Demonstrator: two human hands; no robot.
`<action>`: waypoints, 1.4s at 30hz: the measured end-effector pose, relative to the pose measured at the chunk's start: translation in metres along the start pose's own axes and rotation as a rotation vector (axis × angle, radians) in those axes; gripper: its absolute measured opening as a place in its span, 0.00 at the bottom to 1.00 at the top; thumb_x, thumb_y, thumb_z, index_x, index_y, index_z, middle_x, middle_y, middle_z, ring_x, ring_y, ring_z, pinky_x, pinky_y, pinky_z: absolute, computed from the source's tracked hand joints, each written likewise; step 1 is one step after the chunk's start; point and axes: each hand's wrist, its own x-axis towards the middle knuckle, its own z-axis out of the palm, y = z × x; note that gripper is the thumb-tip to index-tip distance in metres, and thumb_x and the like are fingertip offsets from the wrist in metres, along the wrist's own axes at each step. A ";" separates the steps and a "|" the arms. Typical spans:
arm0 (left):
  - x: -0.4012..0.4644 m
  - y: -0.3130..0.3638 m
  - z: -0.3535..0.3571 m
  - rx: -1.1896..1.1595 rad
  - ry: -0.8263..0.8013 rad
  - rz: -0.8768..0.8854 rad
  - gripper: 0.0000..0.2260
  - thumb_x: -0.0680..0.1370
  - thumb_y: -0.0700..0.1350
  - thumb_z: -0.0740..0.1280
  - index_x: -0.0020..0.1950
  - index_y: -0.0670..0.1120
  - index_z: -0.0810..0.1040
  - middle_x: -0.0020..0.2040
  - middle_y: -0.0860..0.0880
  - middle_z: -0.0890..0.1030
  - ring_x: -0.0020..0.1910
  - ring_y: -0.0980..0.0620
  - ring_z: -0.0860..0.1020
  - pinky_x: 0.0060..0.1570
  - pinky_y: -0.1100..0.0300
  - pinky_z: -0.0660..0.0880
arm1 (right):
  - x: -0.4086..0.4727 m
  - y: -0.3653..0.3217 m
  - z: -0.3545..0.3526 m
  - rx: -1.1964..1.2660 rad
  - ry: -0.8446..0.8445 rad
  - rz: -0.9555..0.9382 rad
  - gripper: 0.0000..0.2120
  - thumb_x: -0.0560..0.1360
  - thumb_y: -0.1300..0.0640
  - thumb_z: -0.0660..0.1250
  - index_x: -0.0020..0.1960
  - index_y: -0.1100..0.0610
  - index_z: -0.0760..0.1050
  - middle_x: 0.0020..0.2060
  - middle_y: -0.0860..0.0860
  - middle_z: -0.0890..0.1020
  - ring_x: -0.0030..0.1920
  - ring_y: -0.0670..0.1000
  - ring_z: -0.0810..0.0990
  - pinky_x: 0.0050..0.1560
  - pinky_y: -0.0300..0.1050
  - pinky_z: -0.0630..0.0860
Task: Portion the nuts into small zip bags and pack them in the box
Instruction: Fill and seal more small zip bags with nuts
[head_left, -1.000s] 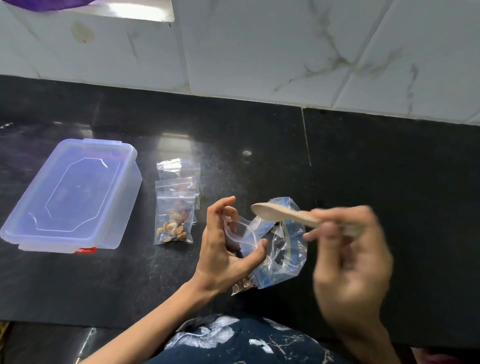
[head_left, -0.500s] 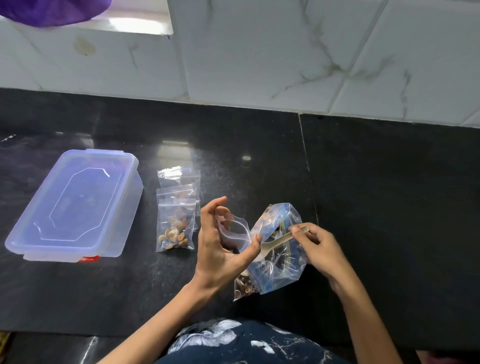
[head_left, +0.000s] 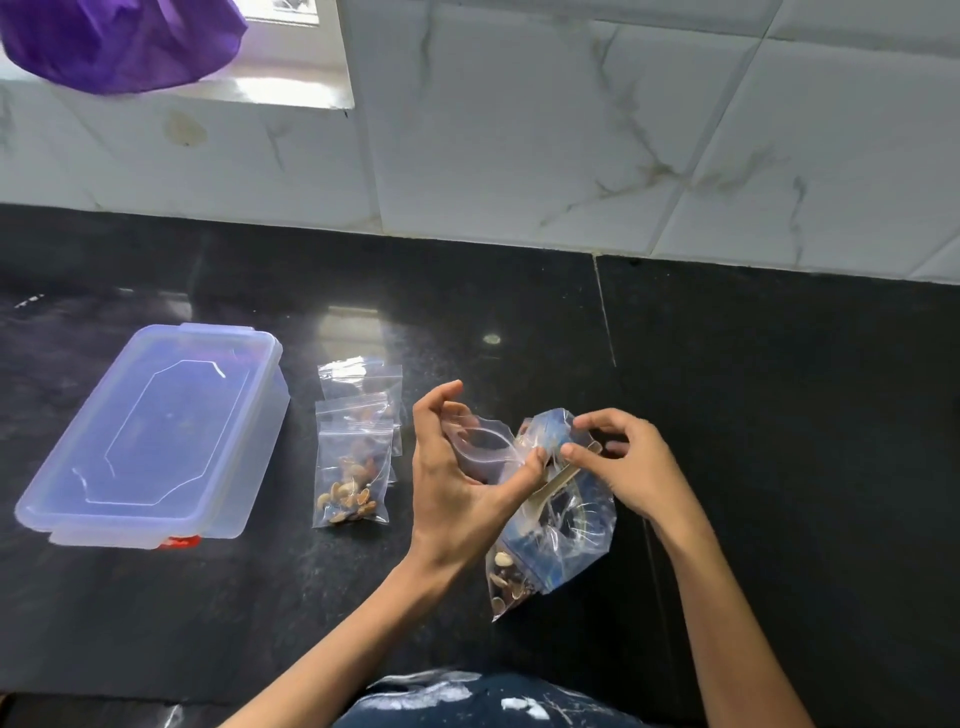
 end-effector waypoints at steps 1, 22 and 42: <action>0.001 0.002 -0.001 -0.002 0.000 -0.020 0.34 0.62 0.58 0.75 0.62 0.55 0.63 0.50 0.57 0.71 0.50 0.63 0.73 0.48 0.71 0.71 | -0.006 -0.005 -0.002 -0.040 0.046 -0.029 0.15 0.69 0.52 0.75 0.53 0.45 0.76 0.57 0.44 0.72 0.58 0.43 0.70 0.56 0.43 0.70; 0.037 0.039 -0.038 -0.265 -0.282 -0.172 0.12 0.75 0.50 0.62 0.52 0.44 0.76 0.41 0.48 0.84 0.40 0.51 0.84 0.36 0.63 0.78 | -0.043 -0.083 0.017 0.358 -0.106 -0.375 0.10 0.78 0.52 0.62 0.51 0.53 0.81 0.42 0.47 0.86 0.45 0.43 0.84 0.43 0.38 0.81; 0.055 0.030 -0.027 0.124 -0.014 0.172 0.11 0.79 0.53 0.55 0.40 0.50 0.68 0.28 0.51 0.72 0.25 0.57 0.72 0.22 0.70 0.64 | -0.034 -0.090 0.035 0.022 0.296 -0.715 0.14 0.78 0.45 0.50 0.43 0.53 0.65 0.22 0.42 0.64 0.24 0.40 0.72 0.21 0.31 0.60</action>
